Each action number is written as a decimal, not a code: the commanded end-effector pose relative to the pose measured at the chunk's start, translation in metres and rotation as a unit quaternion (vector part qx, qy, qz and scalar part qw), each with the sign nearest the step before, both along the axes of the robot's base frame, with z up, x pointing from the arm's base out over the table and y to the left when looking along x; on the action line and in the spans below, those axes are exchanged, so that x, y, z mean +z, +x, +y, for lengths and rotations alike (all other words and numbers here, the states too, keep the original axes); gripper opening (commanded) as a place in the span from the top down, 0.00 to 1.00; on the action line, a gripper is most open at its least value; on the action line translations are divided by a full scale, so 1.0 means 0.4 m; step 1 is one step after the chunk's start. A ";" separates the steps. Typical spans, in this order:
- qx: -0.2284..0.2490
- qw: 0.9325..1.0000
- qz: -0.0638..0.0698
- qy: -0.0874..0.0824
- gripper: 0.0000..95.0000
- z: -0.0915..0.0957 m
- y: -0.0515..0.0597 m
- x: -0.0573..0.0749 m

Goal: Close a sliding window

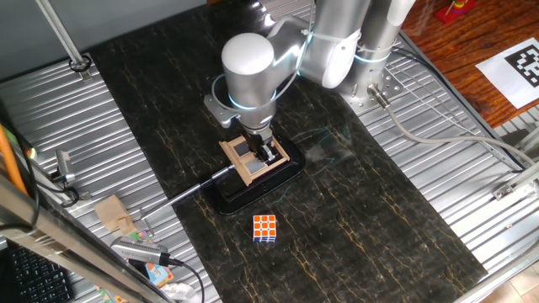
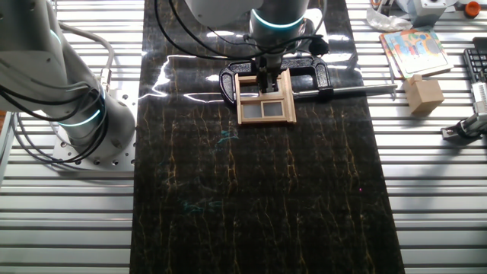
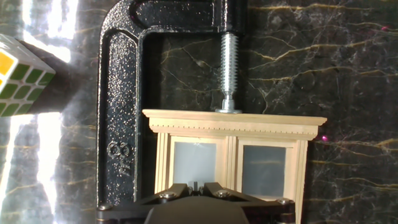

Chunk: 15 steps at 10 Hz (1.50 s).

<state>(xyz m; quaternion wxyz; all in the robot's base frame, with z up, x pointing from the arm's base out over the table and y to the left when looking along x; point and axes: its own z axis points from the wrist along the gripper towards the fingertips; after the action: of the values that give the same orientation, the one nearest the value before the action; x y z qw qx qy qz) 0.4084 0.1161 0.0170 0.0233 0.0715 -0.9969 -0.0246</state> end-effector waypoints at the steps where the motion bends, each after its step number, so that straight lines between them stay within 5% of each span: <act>1: 0.001 1.000 0.002 0.000 1.00 0.001 -0.002 -0.002; 7: 0.004 1.000 0.008 0.001 1.00 0.001 -0.005 0.000; 15: 0.004 1.000 -0.007 -0.002 1.00 0.001 0.018 0.007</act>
<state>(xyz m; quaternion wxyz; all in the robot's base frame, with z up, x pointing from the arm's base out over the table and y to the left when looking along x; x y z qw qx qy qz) 0.4157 0.1162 0.0199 0.0172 0.0761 -0.9967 -0.0218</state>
